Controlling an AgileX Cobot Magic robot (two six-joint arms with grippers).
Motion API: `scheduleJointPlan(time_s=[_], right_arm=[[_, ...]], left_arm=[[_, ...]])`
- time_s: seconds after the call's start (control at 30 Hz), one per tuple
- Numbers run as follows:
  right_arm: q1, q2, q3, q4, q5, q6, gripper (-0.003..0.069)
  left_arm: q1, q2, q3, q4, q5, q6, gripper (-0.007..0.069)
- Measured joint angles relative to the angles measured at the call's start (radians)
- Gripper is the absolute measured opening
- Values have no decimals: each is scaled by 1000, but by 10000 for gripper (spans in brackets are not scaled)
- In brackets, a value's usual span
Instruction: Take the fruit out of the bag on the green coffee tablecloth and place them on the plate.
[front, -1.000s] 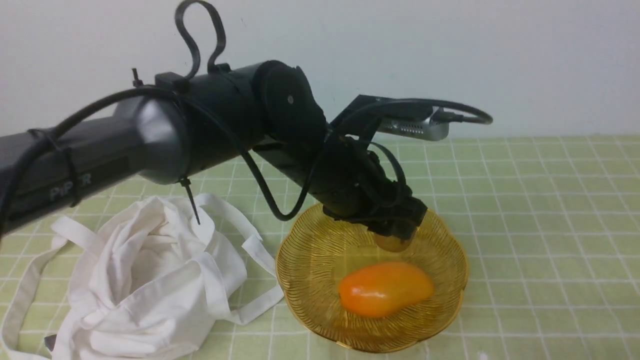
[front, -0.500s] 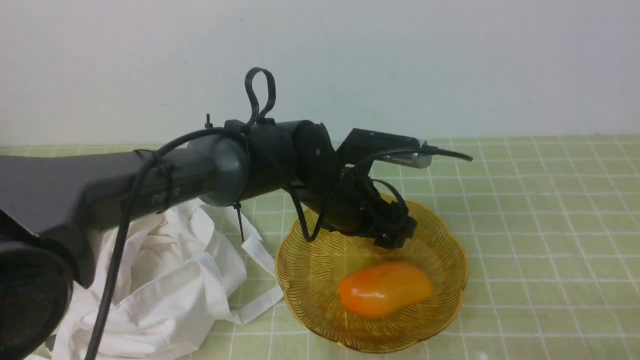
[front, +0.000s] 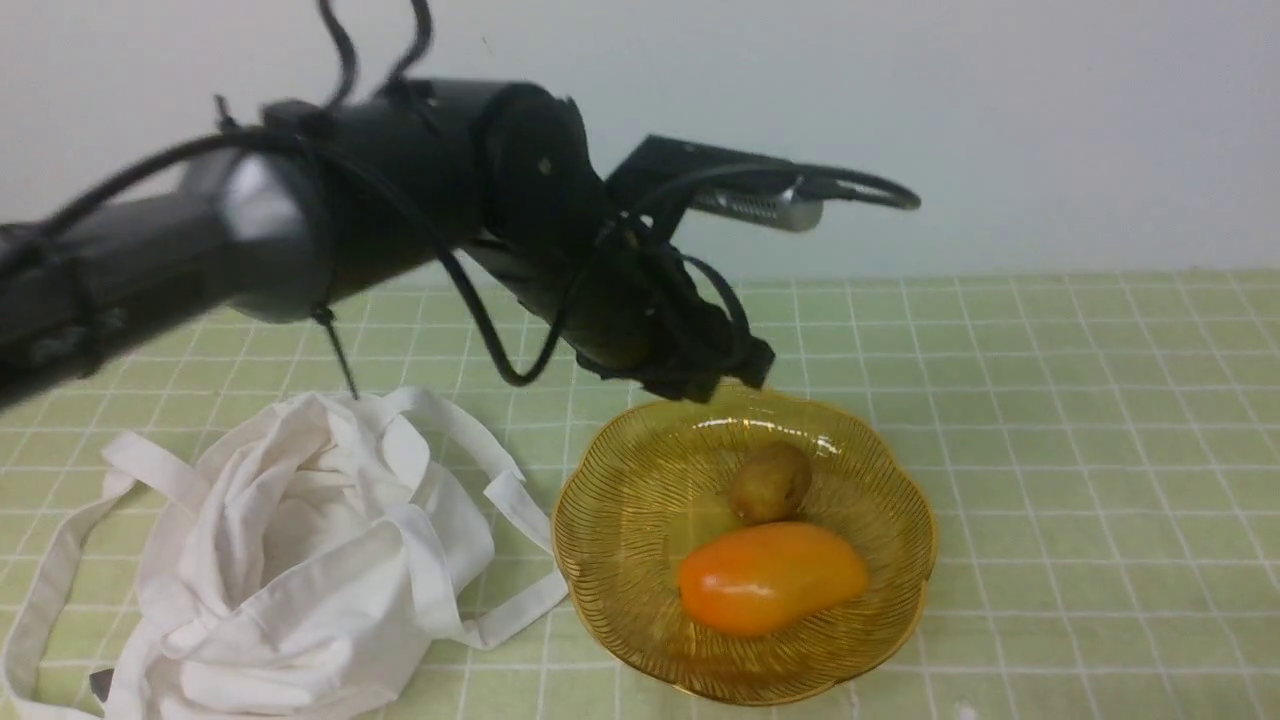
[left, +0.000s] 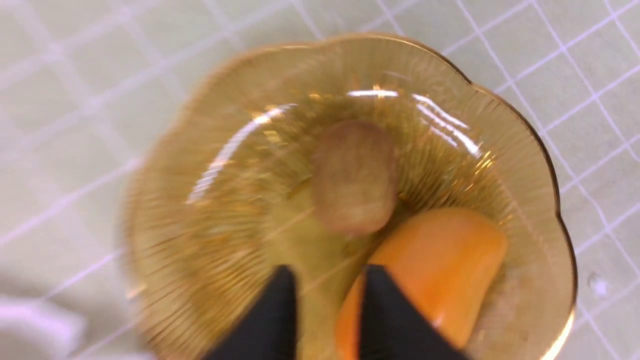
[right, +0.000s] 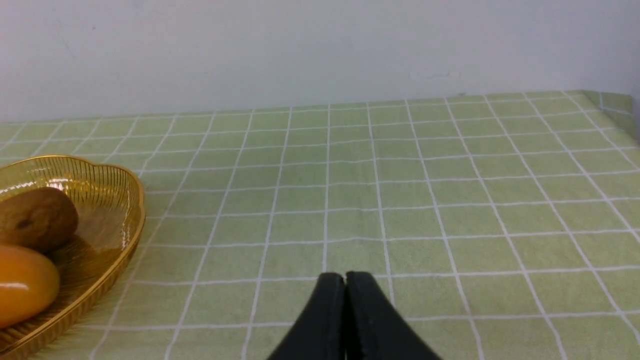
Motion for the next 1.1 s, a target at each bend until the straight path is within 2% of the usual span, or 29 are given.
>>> scheduleJointPlan(time_s=[0.03,0.13,0.4,0.47,0.67,0.8,1.1], right_arm=[[0,0,0,0,0,0,-10],[0,0,0,0,0,0,-10],[0,0,0,0,0,0,-10],[0,0,0,0,0,0,-10],[0,0,0,0,0,0,-10],[0,0,0,0,0,0,-10],[0,0,0,0,0,0,-10]], left_arm=[[0,-46,1,22,16,-16,44],[0,-184,30,53,23,-37,1],[0,-549,277,73,-102,-47,-8],[0,-748,466,71,-225,-80,-8],[0,-990,692,71,-372,-136,-8],[0,-1164,806,70,-374,-145,-8],[1,-1342,853,74,-271,-141,-8]])
